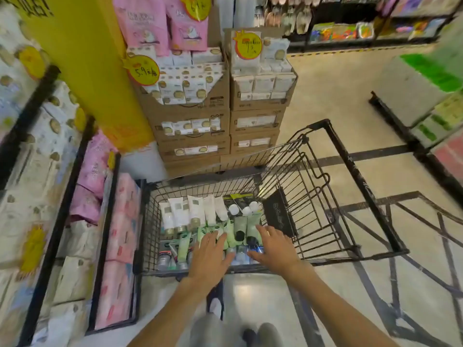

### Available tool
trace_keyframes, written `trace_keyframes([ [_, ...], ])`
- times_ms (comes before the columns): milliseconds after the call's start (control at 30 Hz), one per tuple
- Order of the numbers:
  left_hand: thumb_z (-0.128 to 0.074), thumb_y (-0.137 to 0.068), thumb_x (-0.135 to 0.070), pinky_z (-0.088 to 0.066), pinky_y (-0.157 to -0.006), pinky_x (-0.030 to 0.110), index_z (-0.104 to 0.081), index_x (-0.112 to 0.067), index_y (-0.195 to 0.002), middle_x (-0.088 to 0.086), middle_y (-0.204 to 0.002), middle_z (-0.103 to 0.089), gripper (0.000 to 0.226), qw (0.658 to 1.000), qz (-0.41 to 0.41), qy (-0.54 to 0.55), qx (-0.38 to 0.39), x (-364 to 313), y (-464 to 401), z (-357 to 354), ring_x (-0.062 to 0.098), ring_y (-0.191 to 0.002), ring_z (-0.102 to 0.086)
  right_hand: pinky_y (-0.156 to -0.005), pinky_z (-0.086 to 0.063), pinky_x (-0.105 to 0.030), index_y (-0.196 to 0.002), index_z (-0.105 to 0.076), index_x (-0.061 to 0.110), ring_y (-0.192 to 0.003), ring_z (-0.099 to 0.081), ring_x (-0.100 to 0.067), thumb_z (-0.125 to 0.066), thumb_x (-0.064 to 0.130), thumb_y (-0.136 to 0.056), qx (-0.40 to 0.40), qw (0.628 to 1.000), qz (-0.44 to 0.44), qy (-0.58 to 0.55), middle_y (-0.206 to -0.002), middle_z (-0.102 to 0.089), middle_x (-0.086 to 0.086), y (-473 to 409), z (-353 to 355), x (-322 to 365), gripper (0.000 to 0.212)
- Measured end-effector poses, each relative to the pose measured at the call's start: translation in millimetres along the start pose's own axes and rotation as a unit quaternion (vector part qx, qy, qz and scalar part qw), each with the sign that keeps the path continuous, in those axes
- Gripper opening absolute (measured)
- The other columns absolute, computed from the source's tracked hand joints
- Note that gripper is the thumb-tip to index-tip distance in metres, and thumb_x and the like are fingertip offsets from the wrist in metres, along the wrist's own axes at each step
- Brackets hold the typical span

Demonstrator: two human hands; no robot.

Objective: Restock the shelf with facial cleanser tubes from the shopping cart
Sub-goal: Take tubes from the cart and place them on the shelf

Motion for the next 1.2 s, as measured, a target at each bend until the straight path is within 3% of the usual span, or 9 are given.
trace_keyframes([
  [233, -0.044, -0.105, -0.051, -0.028, -0.122, 0.042, -0.026, -0.02, -0.16, 0.006, -0.166, -0.028, 0.065, 0.997, -0.017, 0.018, 0.08, 25, -103, -23, 0.027, -0.151, -0.027, -0.109, -0.043, -0.05, -0.157, -0.025, 0.025, -0.136, -0.044, -0.031, -0.059, 0.065, -0.09, 0.049, 0.992, -0.094, -0.065, -0.152, -0.042, -0.007, -75, -20, -32, 0.085],
  [467, -0.049, -0.105, -0.046, -0.033, -0.116, 0.041, -0.029, -0.016, -0.158, 0.011, -0.16, -0.037, 0.065, 0.986, 0.004, 0.064, 0.153, 27, -191, -80, 0.03, -0.145, -0.036, -0.106, -0.043, -0.048, -0.158, -0.025, 0.023, -0.136, -0.042, -0.034, -0.061, 0.056, -0.094, 0.102, 0.973, -0.161, -0.129, -0.151, -0.041, -0.01, -124, -60, -79, 0.081],
  [567, -0.054, -0.101, -0.049, -0.041, -0.11, 0.041, -0.036, -0.014, -0.154, 0.011, -0.152, -0.049, 0.066, 0.979, 0.054, 0.113, 0.16, 32, -233, -119, 0.031, -0.136, -0.047, -0.108, -0.042, -0.047, -0.159, -0.024, 0.022, -0.137, -0.042, -0.034, -0.061, 0.055, -0.095, 0.117, 0.966, -0.177, -0.147, -0.153, -0.039, -0.009, -147, -87, -96, 0.08],
  [700, -0.054, -0.099, -0.053, -0.04, -0.114, 0.044, -0.033, -0.014, -0.156, 0.012, -0.155, -0.045, 0.072, 0.961, 0.127, 0.154, 0.189, 46, -278, -178, 0.033, -0.14, -0.044, -0.106, -0.041, -0.046, -0.157, -0.027, 0.021, -0.133, -0.044, -0.036, -0.062, 0.053, -0.095, 0.141, 0.954, -0.195, -0.181, -0.149, -0.043, -0.011, -168, -124, -113, 0.079],
  [867, -0.057, -0.089, -0.055, -0.052, -0.097, 0.047, -0.053, -0.016, -0.132, 0.013, -0.128, -0.064, 0.058, 0.941, 0.189, 0.218, 0.175, 58, -308, -229, 0.034, -0.117, -0.061, -0.106, -0.042, -0.044, -0.155, -0.032, 0.02, -0.13, -0.047, -0.034, -0.064, 0.05, -0.094, 0.154, 0.945, -0.2, -0.209, -0.144, -0.045, -0.011, -186, -160, -128, 0.075],
  [1000, -0.054, -0.096, -0.054, -0.055, -0.079, 0.044, -0.055, -0.009, -0.116, 0.012, -0.108, -0.068, 0.049, 0.954, 0.229, 0.144, 0.128, 57, -322, -234, 0.035, -0.101, -0.063, -0.107, -0.043, -0.045, -0.154, -0.034, 0.022, -0.127, -0.048, -0.033, -0.065, 0.049, -0.094, 0.15, 0.936, -0.209, -0.241, -0.14, -0.048, -0.009, -196, -179, -135, 0.073],
  [1200, -0.078, -0.079, -0.056, -0.056, -0.09, 0.047, -0.063, -0.008, -0.117, 0.016, -0.126, -0.058, 0.062, 0.939, 0.282, 0.133, 0.146, 65, -335, -251, 0.035, -0.115, -0.056, -0.106, -0.046, -0.05, -0.151, -0.037, 0.023, -0.124, -0.052, -0.031, -0.065, 0.051, -0.093, 0.155, 0.918, -0.238, -0.278, -0.135, -0.051, -0.008, -203, -195, -141, 0.07],
])
Point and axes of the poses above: each hand's wrist, its own y-axis away from the middle knuckle, its own z-axis out of the back of the hand, x = y × z, the point moved 8 cm from there along -y, towards the middle knuckle
